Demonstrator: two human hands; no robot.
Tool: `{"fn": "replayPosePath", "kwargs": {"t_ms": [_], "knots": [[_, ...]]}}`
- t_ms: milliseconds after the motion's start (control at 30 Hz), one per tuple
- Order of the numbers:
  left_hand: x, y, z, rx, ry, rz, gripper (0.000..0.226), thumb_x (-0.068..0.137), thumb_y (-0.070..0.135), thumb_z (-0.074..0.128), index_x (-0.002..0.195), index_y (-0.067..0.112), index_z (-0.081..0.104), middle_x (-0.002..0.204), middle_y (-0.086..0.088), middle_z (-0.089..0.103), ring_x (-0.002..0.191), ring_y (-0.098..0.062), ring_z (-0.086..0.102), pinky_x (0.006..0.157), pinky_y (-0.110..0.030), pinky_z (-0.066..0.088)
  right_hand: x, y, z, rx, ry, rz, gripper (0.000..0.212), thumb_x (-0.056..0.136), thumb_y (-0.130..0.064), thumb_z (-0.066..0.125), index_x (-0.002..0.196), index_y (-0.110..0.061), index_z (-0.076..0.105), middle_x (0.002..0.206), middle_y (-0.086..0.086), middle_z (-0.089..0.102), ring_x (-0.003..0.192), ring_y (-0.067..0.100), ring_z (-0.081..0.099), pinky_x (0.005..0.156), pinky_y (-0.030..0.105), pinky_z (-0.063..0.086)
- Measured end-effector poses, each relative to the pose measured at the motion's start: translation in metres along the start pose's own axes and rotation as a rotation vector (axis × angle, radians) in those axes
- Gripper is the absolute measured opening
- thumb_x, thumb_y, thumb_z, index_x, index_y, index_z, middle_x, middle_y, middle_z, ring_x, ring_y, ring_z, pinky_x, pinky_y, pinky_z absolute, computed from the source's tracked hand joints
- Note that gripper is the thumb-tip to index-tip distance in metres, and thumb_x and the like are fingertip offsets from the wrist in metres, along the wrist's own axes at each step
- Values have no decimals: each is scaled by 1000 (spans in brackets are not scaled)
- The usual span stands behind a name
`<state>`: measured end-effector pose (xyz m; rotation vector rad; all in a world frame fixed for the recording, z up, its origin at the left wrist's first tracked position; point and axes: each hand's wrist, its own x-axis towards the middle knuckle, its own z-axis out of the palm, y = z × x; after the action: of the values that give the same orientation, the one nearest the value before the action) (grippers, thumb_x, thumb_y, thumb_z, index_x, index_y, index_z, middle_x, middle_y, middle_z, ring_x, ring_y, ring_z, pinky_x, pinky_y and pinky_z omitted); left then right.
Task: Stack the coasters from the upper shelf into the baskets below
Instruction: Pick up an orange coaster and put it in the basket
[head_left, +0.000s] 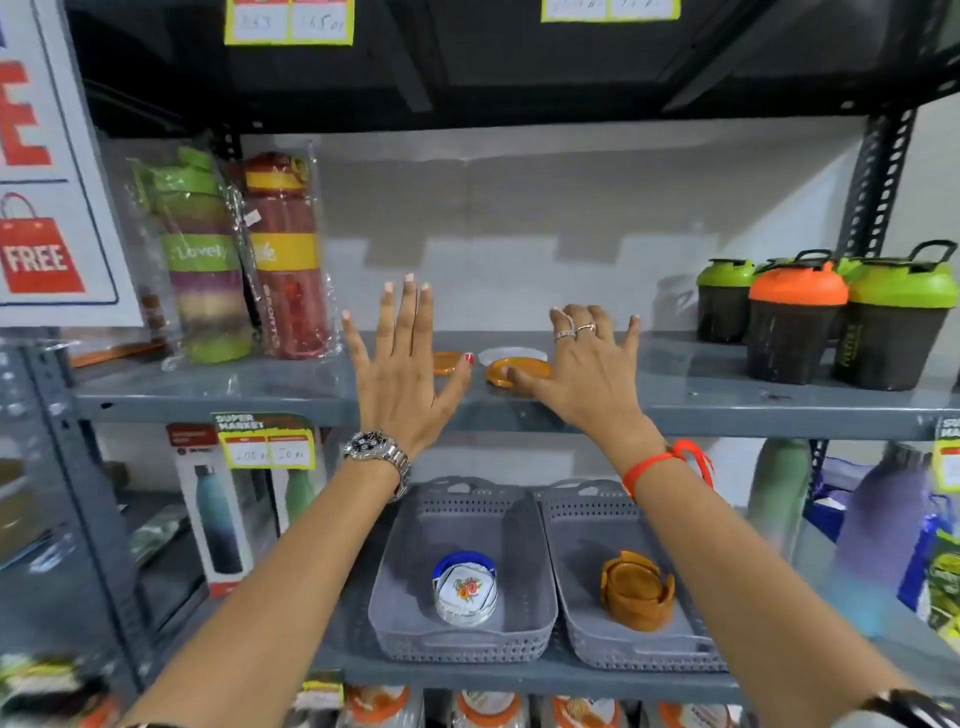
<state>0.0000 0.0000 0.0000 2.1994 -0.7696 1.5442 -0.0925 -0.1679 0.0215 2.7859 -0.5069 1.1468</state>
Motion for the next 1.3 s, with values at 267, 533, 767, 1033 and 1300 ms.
{"fn": "replayPosePath", "kwargs": {"t_ms": [267, 533, 767, 1033, 1300], "knots": [[-36, -16, 26, 32, -113, -82, 71, 92, 52, 27, 145, 5, 30, 152, -9, 28, 142, -25, 21, 111, -51, -9, 9, -14, 22, 31, -195, 291, 97, 64, -87, 40, 116, -9, 65, 128, 9, 58, 130, 32, 37, 110, 66, 14], [-39, -17, 39, -37, -40, -88, 66, 92, 49, 31, 142, 6, 39, 146, -6, 41, 138, -29, 30, 113, -50, 1, 21, -15, 25, 104, -240, 371, 92, 58, -85, 51, 107, -8, 65, 123, 12, 60, 126, 31, 39, 107, 59, 24], [-41, -18, 43, -47, -6, -77, 64, 93, 48, 34, 141, 7, 42, 144, -6, 43, 137, -27, 34, 114, -48, 8, 12, -20, 24, 66, 7, 353, 94, 54, -88, 50, 101, -9, 69, 115, 13, 65, 122, 34, 44, 107, 64, 20], [-42, -19, 44, -43, -10, -76, 64, 94, 48, 30, 141, 6, 41, 146, -7, 40, 137, -27, 32, 114, -48, 10, -10, -29, 10, 33, 546, 233, 90, 56, -88, 51, 108, -17, 68, 100, 4, 67, 100, 30, 58, 103, 58, 35], [-40, -19, 40, -48, -37, -78, 66, 94, 51, 27, 142, 7, 40, 146, -7, 40, 137, -27, 33, 115, -45, 8, -27, -37, -11, 139, 872, 172, 89, 57, -86, 57, 108, -15, 71, 99, 5, 69, 99, 26, 55, 104, 54, 34]]}}
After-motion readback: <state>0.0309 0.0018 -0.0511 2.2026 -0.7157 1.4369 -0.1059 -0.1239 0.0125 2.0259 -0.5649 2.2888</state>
